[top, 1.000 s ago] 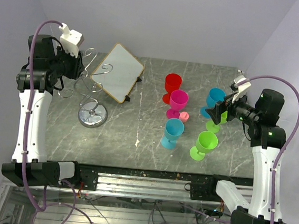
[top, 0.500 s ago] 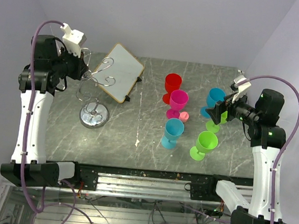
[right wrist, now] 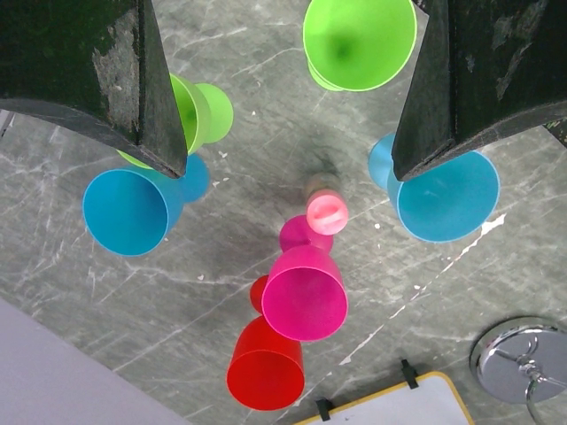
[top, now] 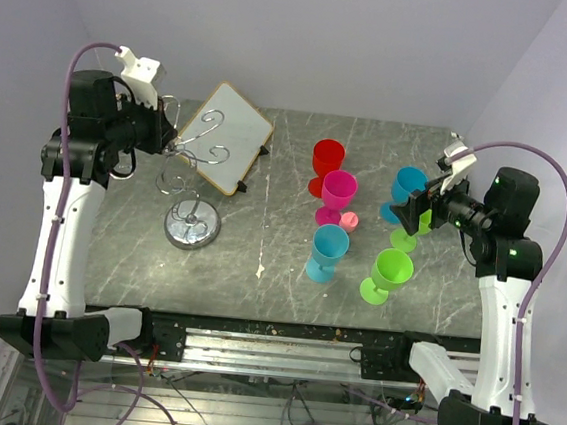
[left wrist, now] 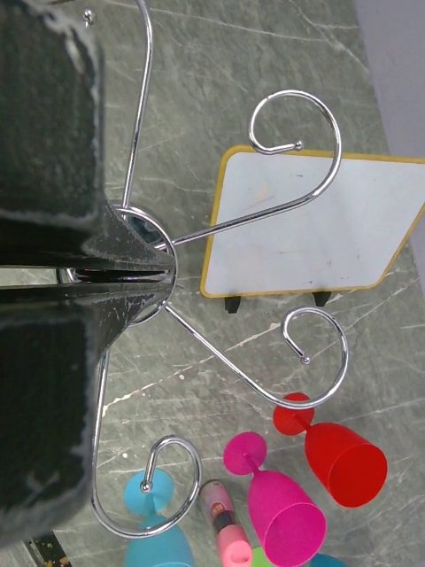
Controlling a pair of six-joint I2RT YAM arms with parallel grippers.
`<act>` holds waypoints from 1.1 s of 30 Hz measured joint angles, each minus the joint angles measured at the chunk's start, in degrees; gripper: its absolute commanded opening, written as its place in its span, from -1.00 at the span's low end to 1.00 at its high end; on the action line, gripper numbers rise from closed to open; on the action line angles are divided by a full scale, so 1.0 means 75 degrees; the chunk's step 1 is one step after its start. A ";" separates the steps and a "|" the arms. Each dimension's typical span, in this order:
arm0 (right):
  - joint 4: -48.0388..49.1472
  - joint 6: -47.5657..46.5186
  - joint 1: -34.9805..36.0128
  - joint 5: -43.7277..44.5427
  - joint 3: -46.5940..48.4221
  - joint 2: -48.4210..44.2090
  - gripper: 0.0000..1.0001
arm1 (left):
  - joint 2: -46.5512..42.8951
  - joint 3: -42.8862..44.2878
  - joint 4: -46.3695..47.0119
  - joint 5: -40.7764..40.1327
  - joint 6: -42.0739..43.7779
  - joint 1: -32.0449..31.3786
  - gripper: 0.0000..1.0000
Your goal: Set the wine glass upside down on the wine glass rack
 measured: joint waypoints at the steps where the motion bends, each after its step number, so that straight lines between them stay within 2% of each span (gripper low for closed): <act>1: 0.0000 -0.0003 0.0000 0.0000 0.0000 0.0000 1.00 | 0.0003 0.0000 0.0015 -0.0023 -0.0029 -0.0029 -0.86; 10: -0.0003 0.0012 0.0000 0.0015 0.0058 0.0181 1.00 | 0.0128 -0.0009 0.0396 -0.0326 -0.0338 -0.0793 -0.86; 17: 0.0012 0.0032 0.0000 0.0175 0.0175 0.0233 1.00 | 0.0122 -0.0358 0.1215 -0.0323 -0.0667 -0.1102 -0.86; 24: 0.0038 0.0035 0.0000 0.0213 0.0181 0.0233 1.00 | 0.0087 -0.0638 0.1664 -0.0472 -0.0519 -0.1542 -0.86; 33: 0.0527 0.0332 0.0000 0.0134 0.0105 0.0117 1.00 | -0.0455 -0.1329 0.2180 -0.0361 -0.0195 -0.1708 -0.86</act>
